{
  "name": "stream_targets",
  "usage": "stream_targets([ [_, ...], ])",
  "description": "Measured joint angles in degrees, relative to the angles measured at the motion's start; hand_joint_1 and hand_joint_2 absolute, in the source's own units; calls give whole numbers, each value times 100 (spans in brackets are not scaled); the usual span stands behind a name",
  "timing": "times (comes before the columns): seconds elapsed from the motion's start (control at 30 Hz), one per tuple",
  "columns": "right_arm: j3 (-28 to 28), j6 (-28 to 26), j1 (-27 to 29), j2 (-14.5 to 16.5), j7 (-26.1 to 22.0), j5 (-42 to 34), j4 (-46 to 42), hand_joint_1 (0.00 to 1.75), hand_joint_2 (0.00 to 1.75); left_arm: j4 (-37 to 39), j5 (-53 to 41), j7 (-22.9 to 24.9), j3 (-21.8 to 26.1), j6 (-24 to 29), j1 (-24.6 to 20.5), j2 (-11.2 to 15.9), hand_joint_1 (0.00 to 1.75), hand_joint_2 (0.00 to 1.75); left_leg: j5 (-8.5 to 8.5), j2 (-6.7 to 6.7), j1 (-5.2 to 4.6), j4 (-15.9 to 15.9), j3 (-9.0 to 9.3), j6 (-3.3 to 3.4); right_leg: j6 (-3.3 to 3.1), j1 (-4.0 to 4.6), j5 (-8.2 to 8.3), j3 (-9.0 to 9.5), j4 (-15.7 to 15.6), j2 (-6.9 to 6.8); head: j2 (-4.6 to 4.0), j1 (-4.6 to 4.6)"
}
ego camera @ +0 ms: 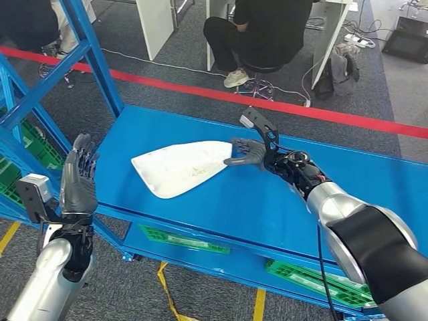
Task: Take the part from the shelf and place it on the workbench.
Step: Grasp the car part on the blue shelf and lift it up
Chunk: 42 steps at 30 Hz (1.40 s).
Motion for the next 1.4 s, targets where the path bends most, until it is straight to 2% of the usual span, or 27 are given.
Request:
stream_targets([
  [0.07, 2, 0, -15, -1, 1, -1, -4, 0, 175, -1, -4, -14, 0, 3, -18, 1, 0, 0, 16, -8, 40, -64, 53, 40, 32, -10, -107, -85, 166, 103, 0, 11],
  [0.1, 4, 0, -23, -1, 1, -2, -4, 0, 175, -2, -7, -19, -1, 4, -32, -1, 0, 0, 19, -10, 62, -91, 83, 64, 46, -18, -237, -222, 442, 183, 0, 31],
  [0.17, 7, 2, -21, -2, 5, -2, 5, 0, 175, -1, -10, -25, -3, 6, -49, -6, 0, 0, -2, -20, 68, -98, 112, 89, 75, -34, -560, -682, 1327, 297, -1, 81],
  [0.2, 9, 3, -7, -2, 8, -2, 12, 0, 175, 0, -10, -25, -4, 6, -47, -8, 0, 0, -15, -35, 69, -97, 127, 90, 92, -45, -652, -913, 1719, 315, -1, 102],
  [0.23, 10, 4, 8, -2, 11, -2, 20, 0, 175, 1, -10, -26, -4, 6, -42, -9, 0, 0, -31, -56, 74, -95, 147, 80, 106, -61, -637, -1064, 1915, 319, -1, 116],
  [0.27, 10, 4, 19, -2, 12, -2, 28, 0, 175, 1, -10, -26, -4, 6, -40, -9, 0, 0, -51, -79, 82, -90, 175, 60, 117, -81, -496, -1093, 1854, 318, -1, 132],
  [0.3, 11, 4, 23, -2, 13, -2, 33, 0, 175, 1, -10, -26, -4, 6, -39, -9, 0, 0, -80, -102, 96, -79, 210, 31, 131, -105, -246, -1001, 1546, 318, 0, 149],
  [0.37, 15, 6, 23, -2, 11, -2, 41, 0, 175, 1, -11, -27, -4, 6, -48, -9, 0, 0, -156, -146, 113, -28, 251, -50, 180, -142, 216, -679, 717, 339, 0, 184],
  [0.4, 17, 7, 20, -2, 11, -2, 45, 0, 175, 1, -12, -27, -5, 6, -53, -9, 0, 0, -179, -166, 113, 5, 237, -91, 176, -147, 306, -548, 424, 360, 0, 189],
  [0.43, 20, 8, 21, -2, 9, -2, 50, 0, 175, 2, -12, -28, -5, 6, -56, -8, 0, 0, -188, -183, 112, 28, 210, -128, 160, -137, 307, -484, 284, 381, 0, 179],
  [0.57, 25, 9, -1, -2, 4, -2, 50, 0, 175, 4, -13, -33, -7, 6, -44, -4, 0, 0, -257, -162, 141, 172, 115, -243, -18, -99, 221, -415, 242, 395, 0, 104],
  [0.63, 26, 6, -31, -2, 2, -2, 45, 0, 175, 5, -13, -34, -7, 6, -54, -3, 0, 0, -496, -108, 142, 769, -190, -273, -91, -90, 192, -365, 229, 382, -1, 32],
  [0.7, 27, 6, -40, -2, 3, -2, 45, 0, 175, 5, -12, -34, -7, 8, -38, 2, 0, 0, -742, -96, 137, 1613, -703, -271, -143, -55, 157, -336, 229, 373, -1, -19],
  [0.73, 29, 7, -38, -2, 4, -2, 45, 0, 175, 7, -12, -34, -7, 10, -25, 7, 0, 0, -741, -97, 130, 1844, -890, -253, -163, -35, 137, -317, 229, 376, -1, -34],
  [0.77, 33, 9, -35, -2, 6, -2, 45, 0, 175, 7, -12, -34, -7, 13, -19, 11, 0, 0, -627, -97, 116, 1841, -962, -221, -177, -17, 114, -290, 229, 380, 0, -46],
  [0.8, 36, 9, -34, -2, 7, -2, 45, 0, 175, 8, -12, -34, -7, 15, -18, 14, 0, 0, -410, -97, 94, 1582, -900, -177, -184, -5, 87, -255, 229, 384, 0, -54],
  [0.83, 40, 9, -37, -2, 8, -2, 45, 0, 175, 8, -13, -34, -7, 16, -20, 16, 0, 0, -139, -94, 62, 1148, -736, -126, -182, 2, 55, -212, 227, 386, 0, -57],
  [0.9, 44, 4, -46, -2, 8, -2, 45, 0, 175, 7, -14, -35, -7, 17, -31, 19, 0, 0, 168, -82, -12, 358, -382, -41, -156, 14, -6, -151, 212, 383, 0, -62],
  [0.93, 45, 1, -52, -2, 8, -2, 45, 0, 175, 6, -14, -35, -7, 17, -35, 20, 0, 0, 204, -78, -41, 143, -282, -16, -135, 16, -27, -133, 192, 381, 0, -65],
  [1.03, 52, -4, -59, -2, 8, -2, 47, 0, 175, 3, -14, -34, -7, 32, -39, 23, 0, 0, 147, -83, -38, -13, -163, 39, -40, 16, -24, -102, 212, 374, 0, -58],
  [1.1, 61, -7, -65, -2, 10, -2, 48, 0, 175, -1, -14, -34, -7, 41, -48, 22, 0, 0, 119, -84, -11, -58, -38, 89, 15, 15, -154, -206, 496, 367, -1, -35],
  [1.2, 85, -3, -55, 1, 21, -1, 55, 0, 175, -2, -14, -32, -8, 43, -43, 15, 0, 0, 56, -100, -2, -70, 53, 132, 63, 2, -570, -836, 1595, 365, -1, 20],
  [1.23, 91, -4, -37, 0, 26, -1, 61, 0, 175, -2, -13, -31, -9, 46, -25, 15, 0, 0, 31, -112, -1, -69, 73, 130, 75, -3, -624, -1033, 1851, 363, -1, 40],
  [1.27, 96, -9, -21, -1, 28, 0, 67, 0, 175, -2, -13, -31, -9, 49, -5, 15, 0, 0, 2, -123, 1, -65, 104, 123, 84, -9, -566, -1131, 1895, 362, -1, 64],
  [1.3, 98, -13, -11, -1, 29, 0, 71, 0, 175, -2, -12, -30, -9, 52, 11, 16, 0, 0, -32, -134, 3, -61, 148, 112, 92, -14, -376, -1108, 1700, 361, -1, 90],
  [1.37, 104, -18, -9, 0, 27, 0, 75, 0, 175, -1, -12, -30, -9, 56, 24, 16, 0, 0, -117, -143, 5, -51, 253, 75, 89, -22, 174, -833, 888, 364, -1, 130],
  [1.4, 107, -17, -16, 0, 27, 0, 79, 0, 175, -1, -12, -30, -9, 57, 20, 16, 0, 0, -150, -144, 5, -41, 280, 54, 78, -9, 315, -709, 501, 364, -1, 131],
])
